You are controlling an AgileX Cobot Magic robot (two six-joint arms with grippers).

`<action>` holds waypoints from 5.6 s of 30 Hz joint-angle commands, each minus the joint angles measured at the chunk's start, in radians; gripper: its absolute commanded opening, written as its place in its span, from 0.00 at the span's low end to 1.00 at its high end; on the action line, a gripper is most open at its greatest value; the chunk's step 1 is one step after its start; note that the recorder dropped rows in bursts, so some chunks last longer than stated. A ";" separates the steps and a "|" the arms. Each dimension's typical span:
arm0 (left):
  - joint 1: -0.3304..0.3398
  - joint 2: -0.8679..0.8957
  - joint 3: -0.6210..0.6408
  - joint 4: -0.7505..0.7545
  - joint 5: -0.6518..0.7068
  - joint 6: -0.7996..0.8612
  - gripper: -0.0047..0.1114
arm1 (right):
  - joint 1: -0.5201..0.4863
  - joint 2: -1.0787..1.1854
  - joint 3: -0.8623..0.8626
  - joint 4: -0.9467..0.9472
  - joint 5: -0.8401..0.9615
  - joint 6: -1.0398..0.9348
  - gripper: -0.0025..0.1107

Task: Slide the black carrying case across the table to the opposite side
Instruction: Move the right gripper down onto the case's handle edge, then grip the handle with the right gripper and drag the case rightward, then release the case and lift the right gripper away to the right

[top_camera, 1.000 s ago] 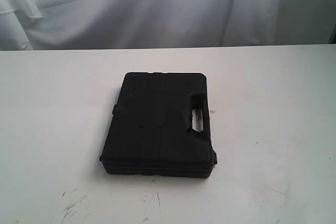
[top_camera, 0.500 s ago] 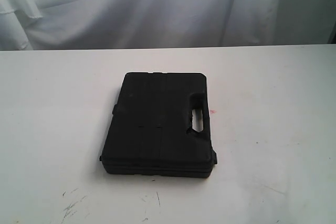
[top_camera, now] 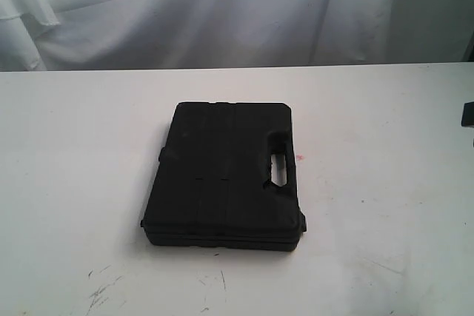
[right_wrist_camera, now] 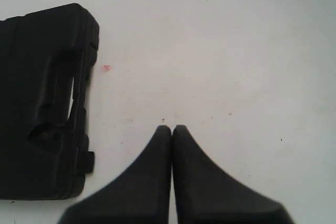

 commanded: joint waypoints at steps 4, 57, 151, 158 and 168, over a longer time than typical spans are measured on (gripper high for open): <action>0.003 -0.004 0.005 -0.005 -0.006 0.001 0.04 | 0.034 0.113 -0.085 0.147 -0.010 -0.160 0.02; 0.003 -0.004 0.005 -0.005 -0.006 0.001 0.04 | 0.417 1.134 -0.815 -0.202 0.114 0.299 0.36; 0.003 -0.004 0.005 -0.005 -0.006 0.001 0.04 | 0.048 1.069 -0.810 -0.409 0.347 0.152 0.49; 0.003 -0.004 0.005 -0.005 -0.006 0.001 0.04 | 0.048 0.938 -0.810 -0.364 0.352 0.151 0.45; 0.003 -0.004 0.005 -0.005 -0.006 0.001 0.04 | 0.073 0.609 -0.796 -0.227 0.334 0.116 0.02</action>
